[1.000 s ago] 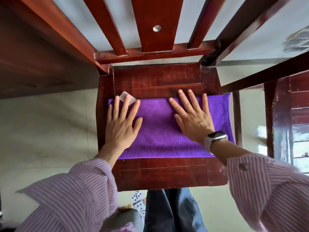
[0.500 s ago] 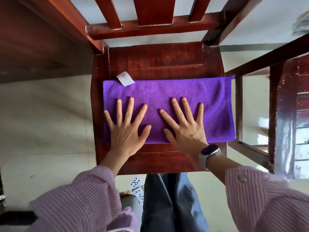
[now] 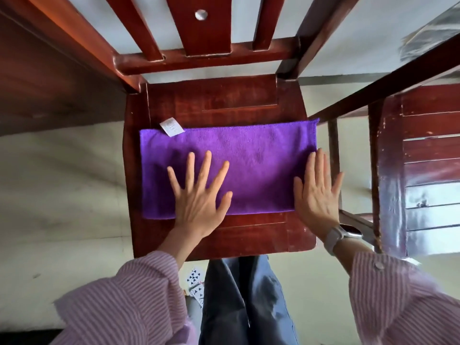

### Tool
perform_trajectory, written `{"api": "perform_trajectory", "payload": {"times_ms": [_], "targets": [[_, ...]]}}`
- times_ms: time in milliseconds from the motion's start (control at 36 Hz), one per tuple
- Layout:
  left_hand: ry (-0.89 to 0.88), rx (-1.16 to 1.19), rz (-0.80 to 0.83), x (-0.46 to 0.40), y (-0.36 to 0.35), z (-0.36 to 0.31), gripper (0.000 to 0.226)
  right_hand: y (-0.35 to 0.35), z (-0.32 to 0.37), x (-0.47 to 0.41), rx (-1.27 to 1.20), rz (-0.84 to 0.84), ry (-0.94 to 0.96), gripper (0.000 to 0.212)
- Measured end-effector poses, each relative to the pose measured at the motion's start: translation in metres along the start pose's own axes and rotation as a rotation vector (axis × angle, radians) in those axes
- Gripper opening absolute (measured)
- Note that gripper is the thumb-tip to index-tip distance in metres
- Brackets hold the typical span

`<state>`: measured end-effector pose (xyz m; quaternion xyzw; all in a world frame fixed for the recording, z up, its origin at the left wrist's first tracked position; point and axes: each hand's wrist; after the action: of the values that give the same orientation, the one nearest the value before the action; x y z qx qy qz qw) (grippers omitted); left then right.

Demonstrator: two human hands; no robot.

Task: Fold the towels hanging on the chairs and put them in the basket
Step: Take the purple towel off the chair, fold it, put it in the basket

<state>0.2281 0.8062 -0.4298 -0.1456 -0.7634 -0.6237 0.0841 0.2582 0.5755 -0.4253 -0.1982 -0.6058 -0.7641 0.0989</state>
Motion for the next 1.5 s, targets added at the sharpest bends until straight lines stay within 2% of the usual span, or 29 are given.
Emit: {"api": "perform_trajectory", "payload": {"times_ms": [139, 222, 306, 417, 639, 722, 778, 806, 889, 944, 1000, 1028, 1083, 1139, 1222, 1278, 1333, 1444, 1500], "targets": [[-0.028, -0.034, 0.059, -0.009, -0.013, -0.023, 0.064, -0.006, -0.006, -0.002, -0.055, 0.077, 0.018, 0.069], [-0.007, -0.052, 0.088, -0.010, -0.017, -0.022, 0.064, -0.004, -0.004, -0.004, -0.343, 0.042, -0.055, 0.064], [-0.006, -0.071, 0.101, -0.010, -0.016, -0.023, 0.064, 0.000, -0.007, -0.008, -0.593, -0.028, -0.272, 0.052], [0.004, -0.097, 0.130, -0.011, -0.013, -0.023, 0.064, 0.009, -0.010, -0.014, -0.553, 0.015, -0.377, 0.031], [0.008, -0.134, 0.225, -0.014, -0.008, -0.025, 0.065, 0.019, 0.000, -0.018, -0.493, -0.013, -0.489, 0.025], [-0.009, -0.081, 0.239, -0.014, 0.000, -0.025, 0.065, 0.025, 0.006, -0.012, -0.598, -0.059, -0.455, 0.020], [0.024, 0.068, 0.236, -0.017, 0.007, -0.027, 0.063, 0.035, 0.014, -0.005, -0.735, -0.062, -0.398, 0.015], [0.062, 0.216, 0.193, -0.018, 0.015, -0.029, 0.058, 0.040, 0.018, 0.000, -0.789, -0.070, -0.351, 0.012], [0.338, 0.945, -0.013, -0.023, 0.053, -0.034, 0.029, 0.054, 0.040, 0.017, -0.904, -0.053, -0.137, 0.016], [0.547, 1.428, 0.049, -0.022, 0.070, -0.032, 0.025, 0.056, 0.057, 0.029, -0.975, 0.121, 0.062, 0.018], [0.657, 1.611, 0.119, -0.020, 0.074, -0.027, 0.024, 0.052, 0.071, 0.034, -0.986, 0.356, 0.196, 0.028], [0.689, 1.620, 0.123, -0.019, 0.073, -0.026, 0.024, 0.049, 0.075, 0.034, -0.971, 0.432, 0.202, 0.033], [0.721, 1.544, 0.112, -0.018, 0.071, -0.030, 0.020, 0.043, 0.079, 0.030, -0.941, 0.464, 0.150, 0.038], [0.704, 1.341, 0.042, -0.019, 0.063, -0.033, 0.013, 0.037, 0.077, 0.027, -0.925, 0.433, 0.116, 0.042], [0.564, 0.964, -0.122, -0.027, 0.049, -0.037, 0.023, 0.031, 0.074, 0.023, -0.922, 0.394, 0.129, 0.043], [0.513, 0.759, -0.149, -0.032, 0.045, -0.043, 0.023, 0.030, 0.071, 0.022, -0.942, 0.378, 0.109, 0.045], [0.532, 0.694, -0.200, -0.034, 0.047, -0.048, 0.021, 0.033, 0.069, 0.025, -0.945, 0.317, 0.072, 0.045], [0.544, 0.690, -0.355, -0.026, 0.062, -0.050, 0.025, 0.040, 0.069, 0.025, -0.754, 0.027, 0.110, 0.041], [0.531, 0.679, -0.404, -0.019, 0.068, -0.042, 0.031, 0.040, 0.076, 0.025, -0.676, 0.010, 0.189, 0.048]]}}
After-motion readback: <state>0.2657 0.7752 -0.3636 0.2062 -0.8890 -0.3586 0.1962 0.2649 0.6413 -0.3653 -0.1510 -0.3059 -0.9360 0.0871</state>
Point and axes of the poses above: each hand's wrist, its own x-axis away from the middle knuckle, its own y-axis out of the back of the hand, z = x × y, and after that the axes turned 3 degrees about -y, right-handed
